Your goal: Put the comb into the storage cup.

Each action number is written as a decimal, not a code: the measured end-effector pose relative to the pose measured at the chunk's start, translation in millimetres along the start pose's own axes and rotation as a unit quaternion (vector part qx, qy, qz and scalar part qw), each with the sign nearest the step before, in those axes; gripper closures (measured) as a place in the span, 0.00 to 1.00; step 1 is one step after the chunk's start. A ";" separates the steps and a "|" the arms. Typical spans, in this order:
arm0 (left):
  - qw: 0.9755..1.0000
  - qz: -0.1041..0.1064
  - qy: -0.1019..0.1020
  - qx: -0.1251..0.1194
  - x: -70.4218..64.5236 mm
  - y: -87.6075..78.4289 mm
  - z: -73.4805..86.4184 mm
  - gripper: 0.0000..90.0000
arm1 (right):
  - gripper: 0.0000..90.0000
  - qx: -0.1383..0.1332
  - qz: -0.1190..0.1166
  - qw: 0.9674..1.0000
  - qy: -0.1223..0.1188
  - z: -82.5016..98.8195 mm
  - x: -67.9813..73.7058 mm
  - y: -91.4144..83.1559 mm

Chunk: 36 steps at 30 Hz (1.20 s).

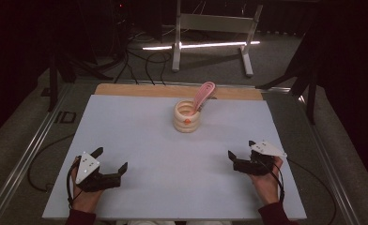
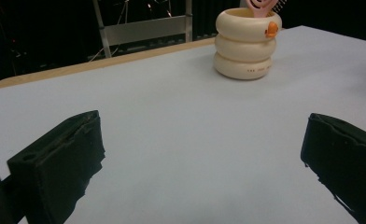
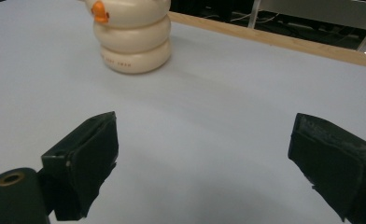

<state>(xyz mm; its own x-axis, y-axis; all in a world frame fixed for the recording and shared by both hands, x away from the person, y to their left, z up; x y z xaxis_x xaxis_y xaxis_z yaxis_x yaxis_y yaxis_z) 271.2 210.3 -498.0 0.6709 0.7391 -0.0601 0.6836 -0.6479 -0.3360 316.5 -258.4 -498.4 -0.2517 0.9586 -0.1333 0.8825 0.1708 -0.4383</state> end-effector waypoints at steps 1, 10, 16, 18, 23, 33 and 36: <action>1.000 0.000 0.000 0.000 0.3 -0.4 -0.2 0.00 | 0.10 -0.005 0.002 1.000 -0.003 2.4 -0.5 -2.8; 1.000 -0.003 -0.002 -0.007 1.4 -3.2 -2.3 0.00 | 0.10 -0.027 -0.015 0.999 -0.020 16.0 4.6 -22.4; 1.000 -0.006 -0.003 -0.012 3.5 -6.9 -3.0 0.00 | 0.11 -0.043 -0.043 0.998 -0.024 23.8 9.9 -32.4; 1.000 -0.007 -0.005 -0.014 3.9 -7.5 -2.8 0.00 | 0.10 -0.047 -0.043 0.998 -0.027 26.2 9.0 -34.4; 1.000 -0.007 -0.006 -0.020 4.0 -9.1 -3.3 0.00 | 0.10 -0.061 -0.048 0.997 -0.027 30.7 9.1 -41.6; 1.000 -0.009 -0.004 -0.027 6.0 -13.8 -2.3 0.00 | 0.10 -0.078 -0.047 0.996 -0.020 33.0 11.4 -49.0; 1.000 -0.010 -0.005 -0.025 6.5 -13.8 -1.2 0.00 | 0.10 -0.077 -0.047 0.996 -0.018 33.6 10.6 -47.9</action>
<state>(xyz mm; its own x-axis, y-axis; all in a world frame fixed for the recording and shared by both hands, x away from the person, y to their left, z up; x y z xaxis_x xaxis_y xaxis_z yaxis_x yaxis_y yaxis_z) 266.6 223.8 -492.7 0.6545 0.7534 -0.0632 0.7104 -0.6415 -0.2895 258.2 -264.0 -508.7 -0.3471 0.9285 -0.1317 0.9046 0.2944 -0.3084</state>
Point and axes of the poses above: each handheld gripper's, and its own axes: y roughly forward along the jaws, z roughly out of its underside, x roughly to its left, the point moved 4 cm from there along y, roughly forward along the jaws, and after that the axes turned 14 degrees about z, right-handed, at the moved point
